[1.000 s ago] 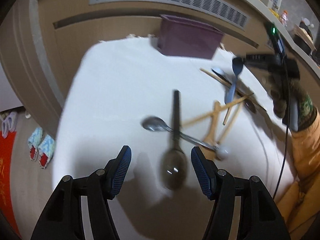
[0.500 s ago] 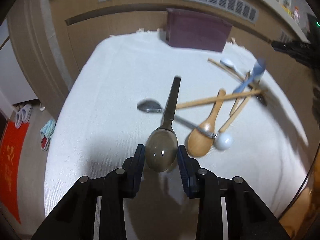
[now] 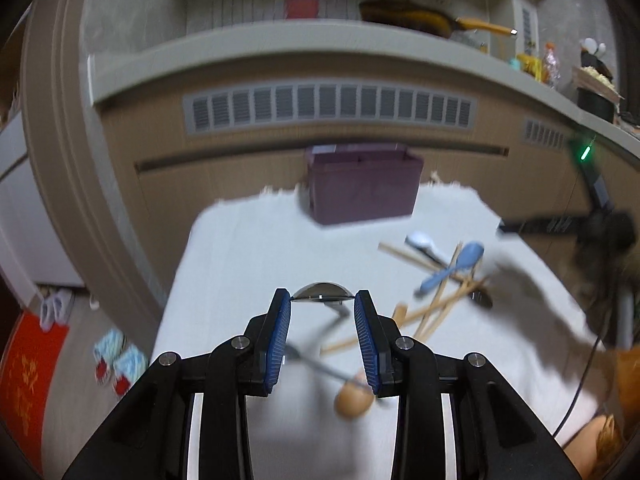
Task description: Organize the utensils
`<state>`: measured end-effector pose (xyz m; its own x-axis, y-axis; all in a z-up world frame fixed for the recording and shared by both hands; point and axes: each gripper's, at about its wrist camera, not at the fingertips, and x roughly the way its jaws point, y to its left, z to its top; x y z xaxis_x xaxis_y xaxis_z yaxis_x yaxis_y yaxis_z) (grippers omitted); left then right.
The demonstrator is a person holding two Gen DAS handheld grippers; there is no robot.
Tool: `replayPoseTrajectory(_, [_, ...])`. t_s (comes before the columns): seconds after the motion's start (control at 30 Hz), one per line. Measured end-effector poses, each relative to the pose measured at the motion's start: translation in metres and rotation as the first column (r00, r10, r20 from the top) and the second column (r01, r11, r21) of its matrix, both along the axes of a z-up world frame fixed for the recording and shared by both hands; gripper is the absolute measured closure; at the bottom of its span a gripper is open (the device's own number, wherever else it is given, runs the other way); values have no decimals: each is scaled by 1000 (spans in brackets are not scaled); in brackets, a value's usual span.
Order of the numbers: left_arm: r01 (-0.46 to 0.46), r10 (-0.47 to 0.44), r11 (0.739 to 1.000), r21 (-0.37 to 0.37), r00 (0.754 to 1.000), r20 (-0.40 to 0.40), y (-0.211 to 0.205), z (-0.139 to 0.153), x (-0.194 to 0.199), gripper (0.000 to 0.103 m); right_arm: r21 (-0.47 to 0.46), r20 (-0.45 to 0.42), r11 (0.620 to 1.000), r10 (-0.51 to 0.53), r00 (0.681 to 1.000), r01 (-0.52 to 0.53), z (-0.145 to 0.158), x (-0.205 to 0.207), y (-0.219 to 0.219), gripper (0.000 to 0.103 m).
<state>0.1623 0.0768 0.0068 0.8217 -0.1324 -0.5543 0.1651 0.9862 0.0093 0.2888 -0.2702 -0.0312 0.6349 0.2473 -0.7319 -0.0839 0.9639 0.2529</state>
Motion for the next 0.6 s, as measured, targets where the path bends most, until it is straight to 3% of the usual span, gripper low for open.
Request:
replayPoseTrajectory(0.13, [27,-27,1000,-3,999,37,-4,7,12,69,29,-81,996,-81,993,83,-32,22,8,41])
replayPoseTrajectory(0.27, [41,-39,999,-29,999,36,-2,4,24,69,-3,-136,994,-107,985,107,-53,43,23,41])
replayPoseTrajectory(0.37, [36,-34,998,-59,999,35,5,1,30,69,-57,-109,990,-138,984,132,-60,50,28,45])
replayPoseTrajectory(0.4, [35,-33,997,-68,999,34,5,0,30,69,-71,-105,990,-132,986,125,-60,51,30,52])
replayPoseTrajectory(0.5, [26,-24,995,-100,999,22,12,-1,34,69,-114,-85,992,-70,994,60,-56,53,39,87])
replayPoseTrajectory(0.6, [18,-17,994,-105,1000,15,13,-1,33,69,-110,-55,994,-12,998,6,-44,45,42,96])
